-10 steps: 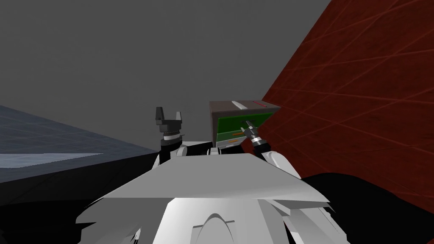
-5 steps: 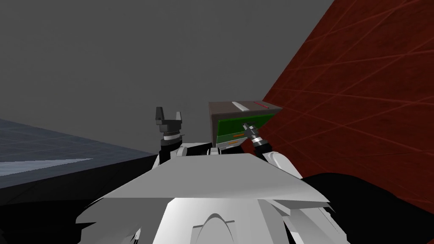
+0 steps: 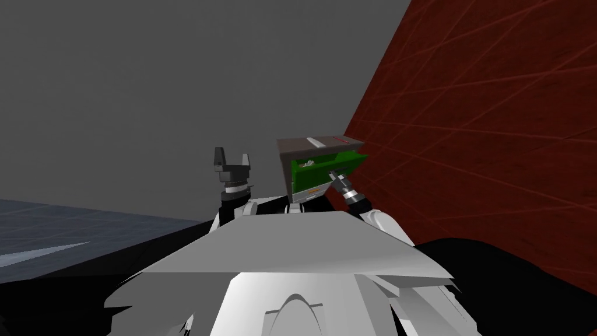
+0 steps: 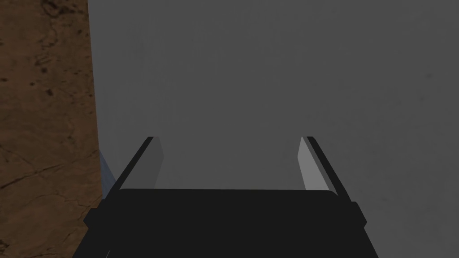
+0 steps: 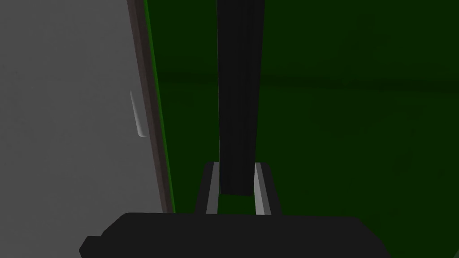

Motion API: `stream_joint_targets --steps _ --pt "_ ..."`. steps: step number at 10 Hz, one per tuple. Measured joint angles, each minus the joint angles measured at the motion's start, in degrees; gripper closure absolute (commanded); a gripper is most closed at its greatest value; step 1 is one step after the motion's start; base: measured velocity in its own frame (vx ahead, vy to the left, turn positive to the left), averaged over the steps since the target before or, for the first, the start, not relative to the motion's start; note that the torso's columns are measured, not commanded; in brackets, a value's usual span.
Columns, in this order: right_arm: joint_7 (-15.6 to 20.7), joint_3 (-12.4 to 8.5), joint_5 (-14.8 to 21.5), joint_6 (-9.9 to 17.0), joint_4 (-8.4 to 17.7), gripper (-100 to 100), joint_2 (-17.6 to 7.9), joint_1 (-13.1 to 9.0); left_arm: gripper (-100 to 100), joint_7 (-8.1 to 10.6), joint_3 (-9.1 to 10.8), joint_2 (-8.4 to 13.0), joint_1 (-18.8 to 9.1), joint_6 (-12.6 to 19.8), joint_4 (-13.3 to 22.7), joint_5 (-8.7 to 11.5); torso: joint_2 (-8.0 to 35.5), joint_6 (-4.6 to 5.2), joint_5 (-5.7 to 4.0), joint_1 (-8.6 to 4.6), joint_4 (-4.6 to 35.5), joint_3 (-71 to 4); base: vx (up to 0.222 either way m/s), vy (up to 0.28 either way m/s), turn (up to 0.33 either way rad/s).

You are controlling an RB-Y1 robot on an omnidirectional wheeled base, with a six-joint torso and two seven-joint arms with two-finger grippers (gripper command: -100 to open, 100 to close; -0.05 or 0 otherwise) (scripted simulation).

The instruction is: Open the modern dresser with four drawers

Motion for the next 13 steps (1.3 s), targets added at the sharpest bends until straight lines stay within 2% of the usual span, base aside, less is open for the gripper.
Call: stream_joint_targets --steps 2,3,5,9,12,13 --pt "-0.1 0.1 -0.1 -0.2 -0.5 100 -0.2 0.3 0 0.00 0.00 0.0 0.0 0.0 0.0 0.0 0.4 0.07 -0.13 -0.27 0.0 0.3 -0.164 -0.074 -0.034" --pt "0.0 0.2 -0.2 -0.5 -0.7 -100 -0.2 0.6 0 0.00 0.00 0.0 0.0 0.0 0.0 0.0 0.4 0.08 -0.14 -0.23 0.0 0.3 -0.045 -0.010 -0.080" --pt "-1.5 -2.0 -1.2 -0.6 -3.5 -100 -1.5 2.9 0 0.00 0.00 0.0 0.0 0.0 0.0 0.0 -0.4 -0.02 0.01 0.18 -0.2 -0.2 0.083 0.033 -0.069" --pt "-5.3 -5.0 -2.2 0.2 -8.4 -100 -4.6 6.6 0 0.00 0.00 0.0 0.0 0.0 0.0 0.0 0.2 -0.05 -0.03 -0.03 0.0 0.2 0.060 0.016 -0.047" --pt "-7.7 -7.3 -3.2 0.0 -11.2 -100 -6.7 9.4 0 0.00 0.00 0.0 0.0 0.0 0.0 0.0 0.5 0.03 0.24 0.16 0.4 0.2 0.039 0.018 -0.037" --pt "-7.7 -7.4 -3.3 -0.1 -11.2 0 -6.8 9.6 0 0.00 0.00 0.0 0.0 0.0 0.0 0.0 0.5 -0.01 0.14 0.13 0.3 0.3 0.009 0.000 0.001"
